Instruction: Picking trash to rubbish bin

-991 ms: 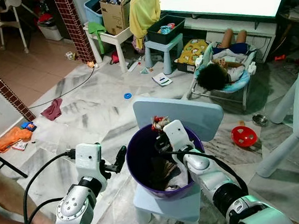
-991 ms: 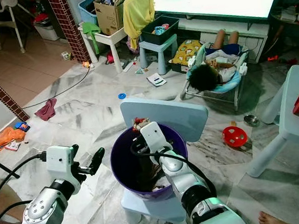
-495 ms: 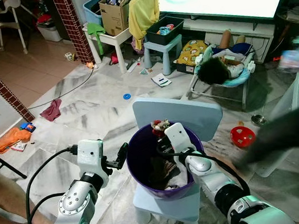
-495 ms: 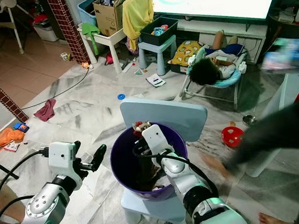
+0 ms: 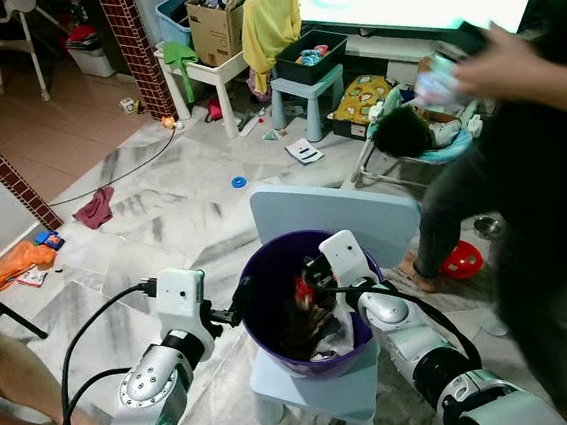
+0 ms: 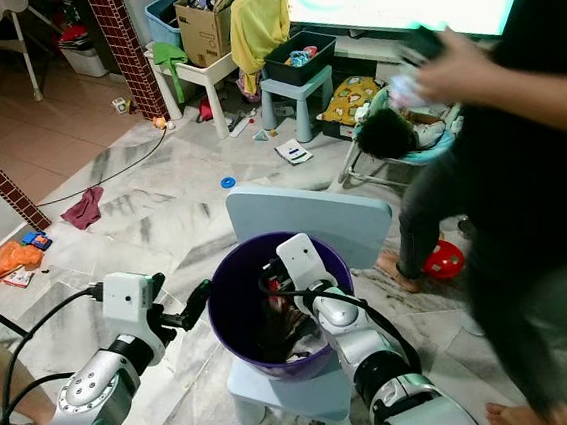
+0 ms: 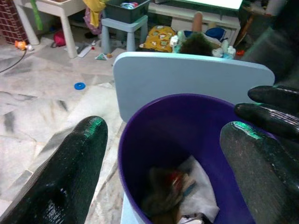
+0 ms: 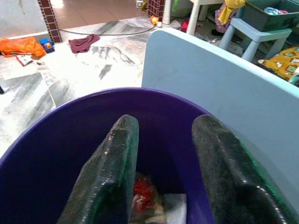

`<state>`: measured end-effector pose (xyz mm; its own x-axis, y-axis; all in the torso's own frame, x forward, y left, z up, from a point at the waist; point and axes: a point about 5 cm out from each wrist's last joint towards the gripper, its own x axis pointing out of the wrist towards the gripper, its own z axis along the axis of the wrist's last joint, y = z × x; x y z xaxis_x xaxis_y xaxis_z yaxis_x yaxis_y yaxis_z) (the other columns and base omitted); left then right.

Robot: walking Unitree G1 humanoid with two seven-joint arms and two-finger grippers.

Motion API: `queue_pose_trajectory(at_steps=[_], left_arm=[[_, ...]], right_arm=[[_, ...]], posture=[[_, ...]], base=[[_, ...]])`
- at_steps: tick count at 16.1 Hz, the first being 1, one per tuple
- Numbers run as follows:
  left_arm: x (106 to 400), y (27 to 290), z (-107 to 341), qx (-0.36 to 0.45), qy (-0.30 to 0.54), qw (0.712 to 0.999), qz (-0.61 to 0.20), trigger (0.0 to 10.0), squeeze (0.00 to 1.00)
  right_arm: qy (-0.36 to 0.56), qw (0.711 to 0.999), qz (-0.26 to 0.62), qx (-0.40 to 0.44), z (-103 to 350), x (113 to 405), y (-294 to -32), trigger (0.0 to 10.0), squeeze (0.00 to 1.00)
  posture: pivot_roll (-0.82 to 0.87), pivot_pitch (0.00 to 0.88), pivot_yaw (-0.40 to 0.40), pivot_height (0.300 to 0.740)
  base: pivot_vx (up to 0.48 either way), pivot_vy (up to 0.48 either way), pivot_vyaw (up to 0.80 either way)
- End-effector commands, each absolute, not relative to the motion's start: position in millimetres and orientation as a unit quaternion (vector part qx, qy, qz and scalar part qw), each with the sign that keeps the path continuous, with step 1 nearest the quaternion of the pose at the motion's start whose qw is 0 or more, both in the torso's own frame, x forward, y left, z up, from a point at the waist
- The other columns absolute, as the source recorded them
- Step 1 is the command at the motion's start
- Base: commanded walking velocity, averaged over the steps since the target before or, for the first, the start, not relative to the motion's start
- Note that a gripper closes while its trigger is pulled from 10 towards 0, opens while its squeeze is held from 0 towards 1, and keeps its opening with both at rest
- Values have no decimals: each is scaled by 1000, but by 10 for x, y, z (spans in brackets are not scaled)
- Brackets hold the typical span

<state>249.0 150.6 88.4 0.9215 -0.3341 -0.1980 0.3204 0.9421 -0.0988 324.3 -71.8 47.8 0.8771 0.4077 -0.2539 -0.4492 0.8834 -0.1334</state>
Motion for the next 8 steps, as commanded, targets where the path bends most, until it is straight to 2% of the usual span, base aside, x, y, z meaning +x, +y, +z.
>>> queue_pose_trajectory(at_steps=[1,4,8], left_arm=[[2488,1507,861,-34,115,978,-170,10000,0],[2515,1499,864,-31,113,978,-170,10000,0],[2678,1456,1096,-28,63,986,-153,10000,0]], right_arm=[[104,964,227,-94,497,3252,-689,10000,1000],[95,965,226,-94,523,3261,-693,10000,1000],[26,979,190,-73,763,3350,-816,10000,1000]], posture=[[118,59,0,740],[110,52,0,740],[88,45,2,740]], base=[[0,0,0],[0,0,0],[0,0,0]])
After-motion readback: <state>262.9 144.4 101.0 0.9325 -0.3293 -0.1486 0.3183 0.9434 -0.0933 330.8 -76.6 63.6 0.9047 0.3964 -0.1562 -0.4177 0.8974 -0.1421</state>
